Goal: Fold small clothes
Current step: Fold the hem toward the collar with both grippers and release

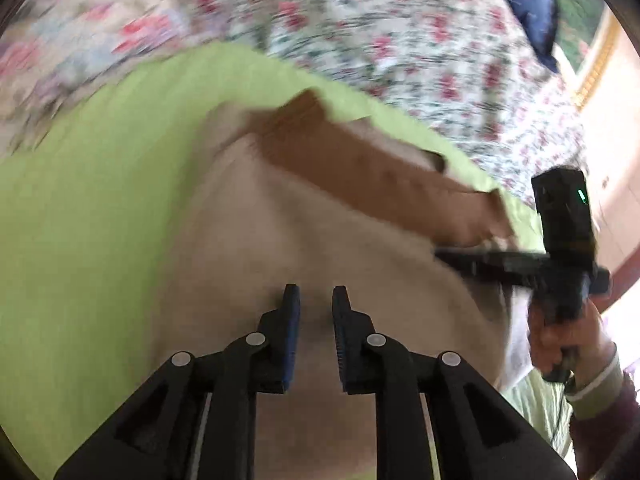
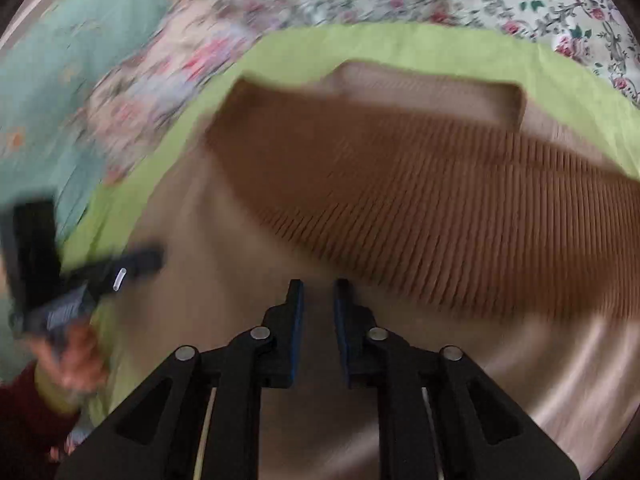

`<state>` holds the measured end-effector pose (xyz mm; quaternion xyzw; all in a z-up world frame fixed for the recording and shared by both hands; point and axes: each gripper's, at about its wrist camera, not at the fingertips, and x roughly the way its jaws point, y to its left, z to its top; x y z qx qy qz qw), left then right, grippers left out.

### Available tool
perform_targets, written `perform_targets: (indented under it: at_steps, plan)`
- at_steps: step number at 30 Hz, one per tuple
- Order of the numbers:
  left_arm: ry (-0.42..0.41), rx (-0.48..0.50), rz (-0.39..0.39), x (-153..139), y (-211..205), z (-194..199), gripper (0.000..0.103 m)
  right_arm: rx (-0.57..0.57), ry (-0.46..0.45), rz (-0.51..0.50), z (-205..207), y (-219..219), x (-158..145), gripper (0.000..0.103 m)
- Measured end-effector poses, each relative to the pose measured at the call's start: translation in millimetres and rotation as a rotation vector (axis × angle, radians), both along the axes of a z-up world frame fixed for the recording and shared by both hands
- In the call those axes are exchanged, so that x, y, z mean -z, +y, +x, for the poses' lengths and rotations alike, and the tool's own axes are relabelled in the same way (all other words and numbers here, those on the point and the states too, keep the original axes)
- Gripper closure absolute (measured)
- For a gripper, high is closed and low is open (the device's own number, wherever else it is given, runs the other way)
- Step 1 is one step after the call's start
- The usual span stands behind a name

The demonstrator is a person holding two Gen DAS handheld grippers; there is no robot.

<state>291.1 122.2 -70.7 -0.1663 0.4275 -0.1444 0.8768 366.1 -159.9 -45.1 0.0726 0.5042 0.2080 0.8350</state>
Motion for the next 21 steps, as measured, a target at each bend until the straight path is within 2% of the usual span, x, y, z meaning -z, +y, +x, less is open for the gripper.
perform_targets:
  at_steps: [2, 3, 4, 6, 8, 9, 10, 13, 14, 16, 19, 21]
  plan:
    - [0.013, -0.046, -0.030, 4, 19, -1, 0.093, 0.112, -0.043, -0.013, 19, -13, -1, 0.093]
    - [0.020, -0.059, -0.041, 6, 26, 1, 0.101, 0.205, -0.078, -0.059, 30, -22, -3, 0.093]
    - [0.031, -0.073, -0.055, 8, 35, 1, 0.102, 0.277, -0.105, -0.066, 36, -33, -5, 0.093]
    - [0.031, -0.093, -0.063, 7, 48, 1, 0.102, 0.353, -0.111, 0.009, 36, -49, -12, 0.089]
    - [0.031, -0.149, 0.019, 1, 52, -2, 0.102, 0.363, -0.151, 0.029, 14, -55, -27, 0.088]
    - [0.035, -0.156, 0.022, 1, 56, -4, 0.102, 0.344, -0.170, 0.039, 4, -53, -33, 0.086]
    - [0.038, -0.166, 0.013, 0, 59, -9, 0.093, 0.320, -0.184, 0.061, -13, -54, -40, 0.081]
    - [0.043, -0.159, -0.035, -2, 61, -31, 0.089, 0.302, -0.192, 0.091, -68, -66, -45, 0.064]
    - [0.039, -0.148, -0.042, -5, 58, -41, 0.087, 0.313, -0.192, 0.091, -82, -70, -43, 0.063]
    - [0.025, -0.125, -0.047, -11, 46, -61, 0.078, 0.361, -0.174, 0.077, -125, -95, -32, 0.062]
    - [0.008, -0.094, -0.069, -19, 34, -88, 0.068, 0.491, -0.125, -0.053, -157, -126, -8, 0.063]
    - [0.018, -0.071, -0.110, -23, 25, -101, 0.063, 0.576, -0.113, -0.014, -180, -153, 2, 0.063]
